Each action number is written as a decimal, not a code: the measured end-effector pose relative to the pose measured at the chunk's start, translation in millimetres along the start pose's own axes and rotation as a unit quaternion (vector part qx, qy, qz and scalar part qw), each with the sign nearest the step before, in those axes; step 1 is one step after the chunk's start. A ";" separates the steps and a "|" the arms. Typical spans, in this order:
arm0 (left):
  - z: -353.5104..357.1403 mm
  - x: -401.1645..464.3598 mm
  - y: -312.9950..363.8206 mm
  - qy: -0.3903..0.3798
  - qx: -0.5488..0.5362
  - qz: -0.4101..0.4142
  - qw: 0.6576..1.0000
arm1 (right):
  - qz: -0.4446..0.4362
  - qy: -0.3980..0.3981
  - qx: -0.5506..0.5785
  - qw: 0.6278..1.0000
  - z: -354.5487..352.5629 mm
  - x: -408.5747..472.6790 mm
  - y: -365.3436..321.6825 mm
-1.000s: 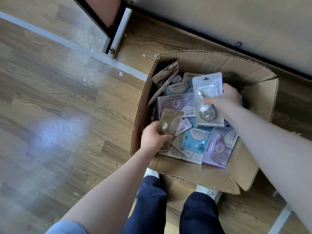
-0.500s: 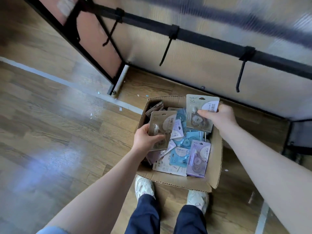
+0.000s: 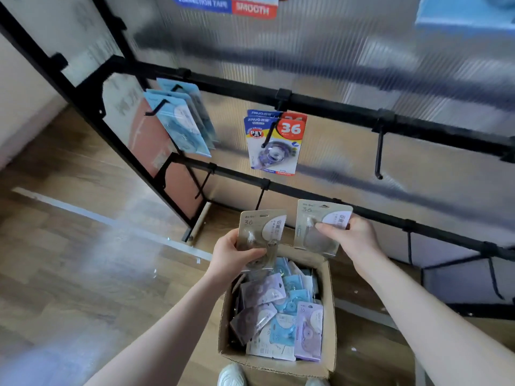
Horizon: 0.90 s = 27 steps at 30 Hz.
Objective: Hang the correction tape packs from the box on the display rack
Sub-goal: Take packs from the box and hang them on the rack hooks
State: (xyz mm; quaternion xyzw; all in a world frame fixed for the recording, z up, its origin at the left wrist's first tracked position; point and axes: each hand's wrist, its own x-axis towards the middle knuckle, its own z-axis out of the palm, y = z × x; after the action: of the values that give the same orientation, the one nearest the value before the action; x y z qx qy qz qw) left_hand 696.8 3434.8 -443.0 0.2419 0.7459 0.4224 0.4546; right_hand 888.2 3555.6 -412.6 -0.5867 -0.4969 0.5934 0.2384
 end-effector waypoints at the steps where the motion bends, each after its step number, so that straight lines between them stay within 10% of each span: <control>1: -3.1 -2.6 10.3 -0.002 -0.001 0.012 1.000 | -0.008 0.000 0.004 1.000 -1.6 -4.8 -10.7; 27: 16.2 -85.9 205.4 -0.093 0.025 0.196 0.976 | -0.101 0.145 0.103 0.979 -110.9 -127.2 -136.2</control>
State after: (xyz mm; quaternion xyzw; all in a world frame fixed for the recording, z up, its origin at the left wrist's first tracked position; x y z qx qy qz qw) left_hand 746.8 3485.5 -231.4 0.4331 0.6489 0.4601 0.4238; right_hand 976.0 3533.3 -215.6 -0.5854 -0.4500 0.5231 0.4256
